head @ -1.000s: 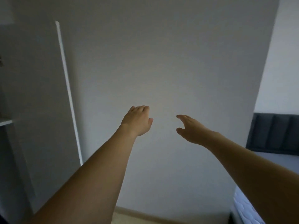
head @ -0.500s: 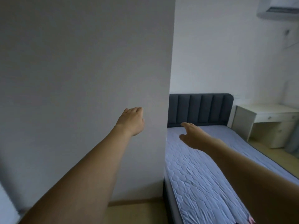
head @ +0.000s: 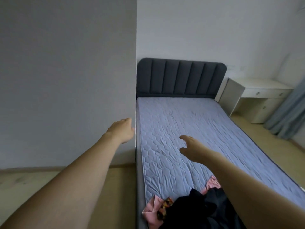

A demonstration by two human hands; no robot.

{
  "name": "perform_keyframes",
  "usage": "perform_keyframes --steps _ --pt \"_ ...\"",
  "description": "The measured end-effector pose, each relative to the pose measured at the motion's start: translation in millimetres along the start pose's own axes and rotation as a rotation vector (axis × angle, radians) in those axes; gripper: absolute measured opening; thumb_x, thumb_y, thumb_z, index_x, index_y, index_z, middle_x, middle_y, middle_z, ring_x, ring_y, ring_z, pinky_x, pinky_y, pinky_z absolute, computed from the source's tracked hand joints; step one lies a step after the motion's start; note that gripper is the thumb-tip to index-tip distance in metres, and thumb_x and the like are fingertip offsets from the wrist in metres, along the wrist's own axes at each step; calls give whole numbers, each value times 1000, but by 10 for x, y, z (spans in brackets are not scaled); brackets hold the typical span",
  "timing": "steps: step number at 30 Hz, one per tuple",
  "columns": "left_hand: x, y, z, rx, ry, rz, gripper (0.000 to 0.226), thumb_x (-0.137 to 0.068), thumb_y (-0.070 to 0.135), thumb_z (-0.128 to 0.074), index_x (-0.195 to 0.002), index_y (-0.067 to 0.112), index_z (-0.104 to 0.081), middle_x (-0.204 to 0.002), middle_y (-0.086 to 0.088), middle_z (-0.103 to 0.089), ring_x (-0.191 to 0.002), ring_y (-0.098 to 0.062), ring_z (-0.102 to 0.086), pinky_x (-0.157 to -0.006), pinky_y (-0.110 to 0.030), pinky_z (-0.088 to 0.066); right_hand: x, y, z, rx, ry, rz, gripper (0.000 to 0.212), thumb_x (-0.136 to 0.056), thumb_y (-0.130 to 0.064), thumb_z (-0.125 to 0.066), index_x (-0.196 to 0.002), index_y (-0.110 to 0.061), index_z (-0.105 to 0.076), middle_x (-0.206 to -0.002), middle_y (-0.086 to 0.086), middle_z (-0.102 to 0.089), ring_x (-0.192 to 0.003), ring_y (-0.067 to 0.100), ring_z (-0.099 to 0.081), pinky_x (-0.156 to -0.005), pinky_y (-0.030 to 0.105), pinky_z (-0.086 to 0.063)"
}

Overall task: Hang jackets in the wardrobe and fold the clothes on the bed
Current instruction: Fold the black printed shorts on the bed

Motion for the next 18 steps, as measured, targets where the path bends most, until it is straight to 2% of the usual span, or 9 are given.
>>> perform_keyframes --steps 5,8,9,12,18 --pt "-224 849 -967 16 -138 -27 53 -100 32 -40 -150 16 -31 -154 -9 -36 -136 -32 -41 -109 -40 -37 -352 1205 -1 -17 -71 -52 59 -98 -22 -47 -152 -15 -24 -156 11 -29 -137 28 -38 -107 38 -36" --pt "-370 1190 -1401 87 -138 103 50 -99 32 -43 -146 15 -37 -151 -9 -42 -134 -29 -44 -107 -37 -39 -575 1866 -73 5 -138 -23 59 -99 -22 -45 -152 -15 -23 -155 11 -30 -123 27 -49 -88 29 -44" --pt "-399 1292 -1550 117 -134 150 49 -99 31 -44 -145 14 -39 -149 -10 -44 -132 -29 -46 -106 -36 -40 -637 2083 -126 10 -176 -10 59 -99 -22 -45 -153 -16 -22 -155 10 -29 -121 26 -50 -86 28 -45" --pt "-365 1577 -2043 191 -181 233 47 -99 27 -45 -142 9 -41 -144 -13 -49 -129 -29 -49 -103 -34 -41 -782 2683 -240 60 -298 -16 60 -98 -20 -44 -153 -16 -21 -157 9 -27 -131 27 -44 -98 32 -40" --pt "-295 1854 -3275 251 -334 365 42 -96 28 -47 -134 11 -48 -137 -11 -55 -121 -26 -54 -98 -34 -45 -1231 3493 -660 161 -413 -8 66 -90 -14 -46 -152 -21 -22 -156 4 -28 -133 27 -41 -105 37 -41"
Point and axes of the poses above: each hand's wrist, its own x-axis away from the middle knuckle, its own z-axis out of the back of the hand, y = z × x, the point moved 2 cm from there along -x, towards the middle knuckle
